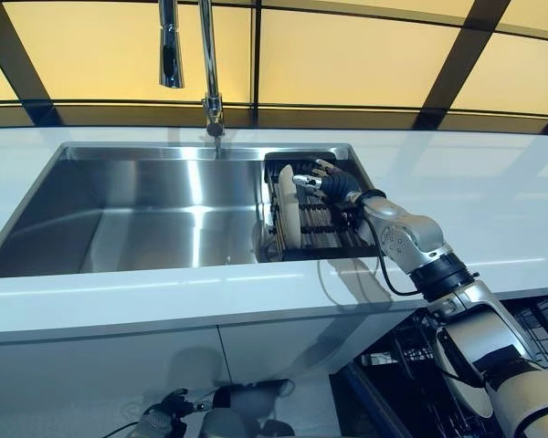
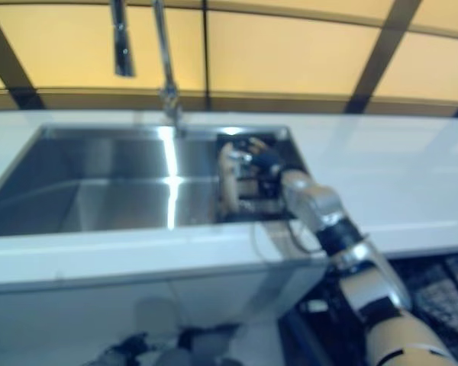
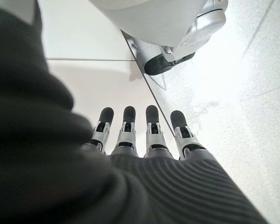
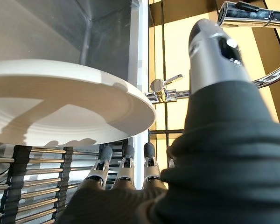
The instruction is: Take plates into dishwasher
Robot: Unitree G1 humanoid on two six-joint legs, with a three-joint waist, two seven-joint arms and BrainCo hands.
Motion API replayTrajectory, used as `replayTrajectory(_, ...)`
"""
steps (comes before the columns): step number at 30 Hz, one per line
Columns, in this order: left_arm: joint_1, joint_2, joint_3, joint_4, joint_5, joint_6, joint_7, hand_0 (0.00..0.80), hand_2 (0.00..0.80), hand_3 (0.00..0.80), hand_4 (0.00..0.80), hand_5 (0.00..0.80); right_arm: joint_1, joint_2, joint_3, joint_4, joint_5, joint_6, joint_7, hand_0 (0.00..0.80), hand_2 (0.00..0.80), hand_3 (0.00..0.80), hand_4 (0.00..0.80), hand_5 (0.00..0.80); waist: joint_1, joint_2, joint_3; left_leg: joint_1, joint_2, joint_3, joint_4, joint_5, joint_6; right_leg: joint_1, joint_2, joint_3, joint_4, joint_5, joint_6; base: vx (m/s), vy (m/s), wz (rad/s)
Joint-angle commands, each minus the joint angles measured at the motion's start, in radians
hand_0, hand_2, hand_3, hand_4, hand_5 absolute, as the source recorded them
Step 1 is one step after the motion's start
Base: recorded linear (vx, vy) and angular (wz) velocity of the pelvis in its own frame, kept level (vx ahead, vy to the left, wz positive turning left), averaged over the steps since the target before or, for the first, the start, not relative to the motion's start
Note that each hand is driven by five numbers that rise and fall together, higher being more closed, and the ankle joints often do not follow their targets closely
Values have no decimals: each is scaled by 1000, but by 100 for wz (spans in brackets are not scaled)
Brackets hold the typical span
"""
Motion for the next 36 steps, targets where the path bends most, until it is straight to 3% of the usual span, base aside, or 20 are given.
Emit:
replayTrajectory(1, -40, -13, -55, 76, 35, -33, 5, 0, 0, 0, 0, 0, 10, -10, -15, -13, -28, -72, 25, 0, 0, 0, 0, 0, -18, 0, -27, -173, -70, 9, -20, 70, -1, -17, 46, -21, 138, -36, -56, 0, 0, 0)
replayTrajectory(13, -35, -15, -49, 75, 41, -32, 3, 0, 0, 0, 0, 0, 55, -1, 12, 18, -91, -49, 70, 0, 0, 0, 0, 0, -21, 5, -23, -172, -65, 5, -16, 77, -5, -22, 46, -26, 150, -39, -59, 0, 0, 0)
replayTrajectory(36, -49, -27, -51, 77, 42, -29, 2, 0, 0, 0, 0, 0, 142, 69, 37, 36, -162, -90, 100, 0, 0, 0, 0, 0, -27, 15, -6, -169, -64, -1, -13, 76, -5, -35, 43, -38, 165, -38, -61, 0, 0, 0)
